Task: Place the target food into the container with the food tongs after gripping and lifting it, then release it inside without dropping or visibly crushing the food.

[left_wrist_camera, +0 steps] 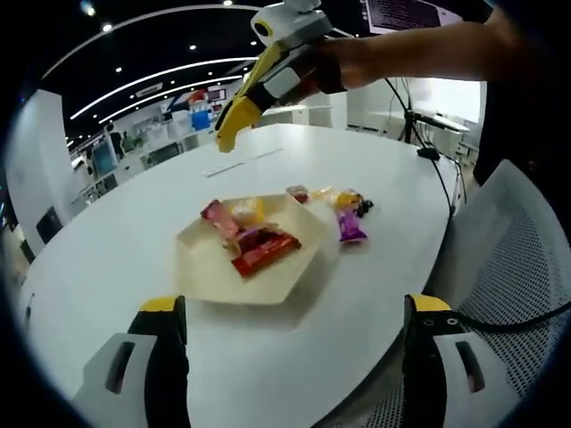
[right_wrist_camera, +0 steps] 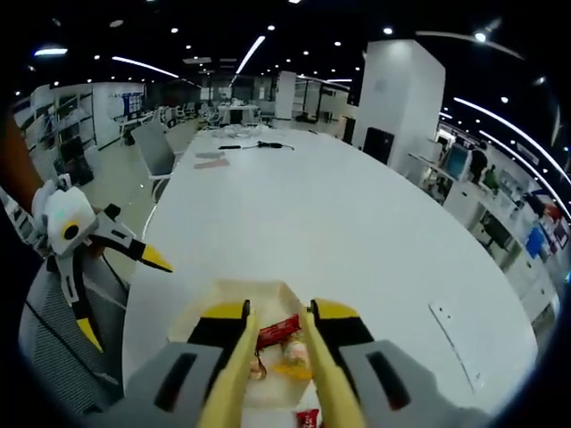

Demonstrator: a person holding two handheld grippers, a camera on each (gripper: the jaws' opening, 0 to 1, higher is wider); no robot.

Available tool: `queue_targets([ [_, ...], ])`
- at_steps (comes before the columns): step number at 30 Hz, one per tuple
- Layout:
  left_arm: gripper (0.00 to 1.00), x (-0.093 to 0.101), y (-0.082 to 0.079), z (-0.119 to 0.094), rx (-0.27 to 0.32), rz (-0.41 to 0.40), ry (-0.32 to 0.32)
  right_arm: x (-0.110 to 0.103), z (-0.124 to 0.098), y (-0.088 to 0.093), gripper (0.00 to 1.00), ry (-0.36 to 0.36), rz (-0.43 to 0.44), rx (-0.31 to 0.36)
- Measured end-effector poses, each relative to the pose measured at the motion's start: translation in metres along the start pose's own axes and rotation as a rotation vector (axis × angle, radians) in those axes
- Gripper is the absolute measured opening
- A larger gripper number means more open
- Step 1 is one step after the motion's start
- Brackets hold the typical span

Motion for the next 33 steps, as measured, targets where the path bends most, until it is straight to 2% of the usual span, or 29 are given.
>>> queue_targets([
  [13, 0.97, 0.001, 0.0, 0.0, 0.002, -0.001, 0.01, 0.022, -0.04, 0.022, 0.27, 0.071, 0.012, -0.001],
  [22, 0.97, 0.001, 0.001, 0.0, 0.0, -0.004, 0.015, 0.032, -0.061, 0.043, 0.27, 0.087, 0.008, 0.022],
  [33, 0.97, 0.0, 0.002, 0.001, -0.004, -0.011, 0.015, 0.042, -0.078, 0.067, 0.28, 0.105, 0.022, 0.02],
])
Point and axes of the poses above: the point that each gripper's makers call its tool centre point, and the gripper's own axes: z roughly forward along the fingers, x roughly to its right, y roughly out of its underside, the point moved 10 cm from there along -z, roughly backward along the fingers, and after that the axes turned 7 degrees about y, right-handed, at the moved point
